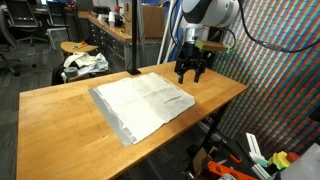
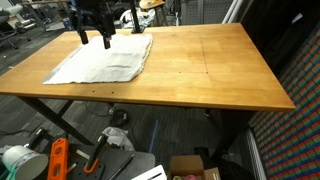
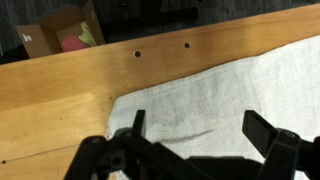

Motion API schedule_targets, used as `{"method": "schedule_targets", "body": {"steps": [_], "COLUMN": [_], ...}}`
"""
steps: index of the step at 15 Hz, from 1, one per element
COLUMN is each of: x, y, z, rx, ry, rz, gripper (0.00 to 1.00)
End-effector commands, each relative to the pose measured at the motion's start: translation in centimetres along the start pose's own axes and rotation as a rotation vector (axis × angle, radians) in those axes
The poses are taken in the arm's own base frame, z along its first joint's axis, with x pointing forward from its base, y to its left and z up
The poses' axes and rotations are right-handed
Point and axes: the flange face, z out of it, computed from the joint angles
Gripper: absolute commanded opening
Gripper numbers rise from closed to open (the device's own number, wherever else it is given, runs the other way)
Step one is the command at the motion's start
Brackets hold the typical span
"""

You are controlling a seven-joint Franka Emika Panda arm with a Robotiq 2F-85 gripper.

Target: Fold the cloth on the table

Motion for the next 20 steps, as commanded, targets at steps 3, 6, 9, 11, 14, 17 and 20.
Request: {"method": "schedule_targets", "body": {"steps": [3, 6, 9, 11, 14, 17, 20], "x": [1.9, 2.6, 3.2, 3.7, 4.7, 5.7, 6.8], "y": [3.9, 5.2, 5.9, 6.4, 7.0, 8.0, 9.0], "z": [2.2, 4.0, 5.9, 6.9, 7.9, 8.4, 8.9], "rx": [0.045, 0.074, 0.073, 0.099, 0.133, 0.159, 0.170], "ry": [0.011, -0.001, -0.038, -0.046, -0.040, -0.033, -0.034], "rz": [0.027, 0.044, 0.034, 0.044, 0.079, 0.115, 0.152], "gripper": [1.00, 1.00, 1.00, 1.00, 1.00, 1.00, 1.00]}}
